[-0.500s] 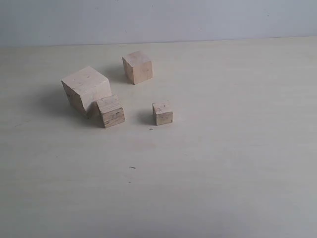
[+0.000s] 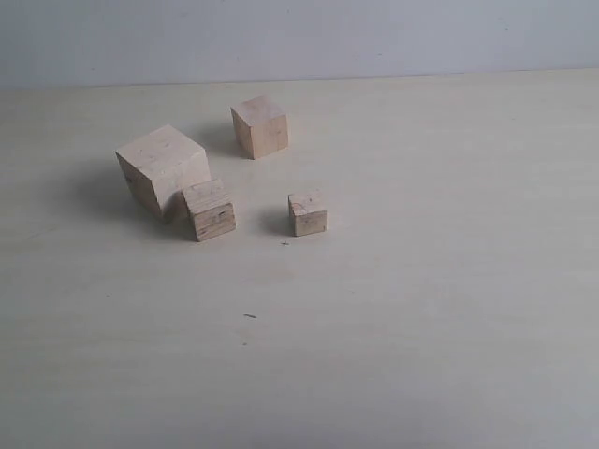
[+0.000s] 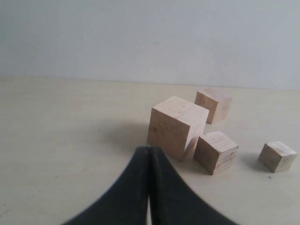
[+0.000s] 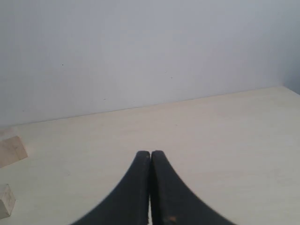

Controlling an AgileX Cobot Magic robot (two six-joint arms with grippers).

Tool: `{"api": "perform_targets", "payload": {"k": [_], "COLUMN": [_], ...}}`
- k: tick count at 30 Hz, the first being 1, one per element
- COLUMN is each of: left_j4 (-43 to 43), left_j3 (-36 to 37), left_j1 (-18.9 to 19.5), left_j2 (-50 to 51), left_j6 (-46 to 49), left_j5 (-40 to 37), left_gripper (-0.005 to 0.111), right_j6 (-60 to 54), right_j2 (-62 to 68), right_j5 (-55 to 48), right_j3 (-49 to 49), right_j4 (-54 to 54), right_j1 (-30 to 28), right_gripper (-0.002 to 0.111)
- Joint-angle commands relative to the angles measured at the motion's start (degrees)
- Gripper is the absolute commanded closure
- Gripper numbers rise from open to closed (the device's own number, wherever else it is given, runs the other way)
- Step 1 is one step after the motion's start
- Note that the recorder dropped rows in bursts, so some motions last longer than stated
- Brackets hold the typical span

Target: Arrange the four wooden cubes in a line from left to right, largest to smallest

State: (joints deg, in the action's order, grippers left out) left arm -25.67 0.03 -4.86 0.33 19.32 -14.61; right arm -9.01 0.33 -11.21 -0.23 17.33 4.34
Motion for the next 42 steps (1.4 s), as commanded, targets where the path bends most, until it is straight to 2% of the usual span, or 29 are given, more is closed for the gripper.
{"api": "perform_targets", "payload": {"k": [1,5,12,19,21,26,27,28,30,31,34,35,39,42], "left_j4": [-0.10,-0.10,-0.10,-0.10,-0.10,-0.10,-0.10,-0.10,-0.10,-0.10,-0.10,-0.10,-0.10,-0.10], "left_j3": [-0.03,-0.03,-0.03,-0.03,-0.03,-0.03,-0.03,-0.03,-0.03,-0.03,-0.03,-0.03,-0.03,-0.03], "left_j1": [0.07,0.07,0.07,0.07,0.07,0.07,0.07,0.07,0.07,0.07,0.07,0.07,0.07,0.07], "left_j2": [-0.33,-0.33,-0.33,-0.33,-0.33,-0.33,-0.33,-0.33,-0.33,-0.33,-0.33,-0.33,-0.33,-0.33], "left_j6": [-0.12,-0.12,-0.12,-0.12,-0.12,-0.12,-0.12,-0.12,-0.12,-0.12,-0.12,-0.12,-0.12,-0.12], "left_j5": [0.20,0.20,0.20,0.20,0.20,0.20,0.20,0.20,0.20,0.20,0.20,0.20,0.20,0.20], "left_gripper": [0.107,0.107,0.107,0.107,0.107,0.107,0.107,0.107,0.107,0.107,0.107,0.107,0.107,0.107], "right_j6": [0.54,2.15,2.15,0.02,0.02,-1.51,-4.90,-7.72,-17.06,-26.06,-44.83,-46.68,-44.99,-37.95], "right_j2": [-0.33,-0.33,-0.33,0.88,7.29,31.61,41.40,45.18,54.24,60.10,77.18,84.50,100.69,108.20], "right_j5": [1.23,3.27,13.27,17.38,15.52,0.44,-5.00,-6.26,-7.63,-8.03,-7.65,-6.82,-4.48,-2.43], "right_j3": [0.23,0.23,0.23,-8.67,-14.43,-26.15,-30.06,-31.66,-34.17,-35.78,-42.21,-46.96,-61.81,-69.95], "right_j4": [2.56,10.40,20.47,14.55,14.55,13.62,15.84,17.86,26.34,33.60,51.50,52.45,45.06,33.57], "right_j1": [-0.29,-0.29,-0.29,-0.29,-0.29,-0.29,-0.02,0.51,3.71,7.35,22.42,28.92,42.88,48.42], "right_gripper": [0.108,0.108,0.108,0.108,0.108,0.108,0.108,0.108,0.108,0.108,0.108,0.108,0.108,0.108]}}
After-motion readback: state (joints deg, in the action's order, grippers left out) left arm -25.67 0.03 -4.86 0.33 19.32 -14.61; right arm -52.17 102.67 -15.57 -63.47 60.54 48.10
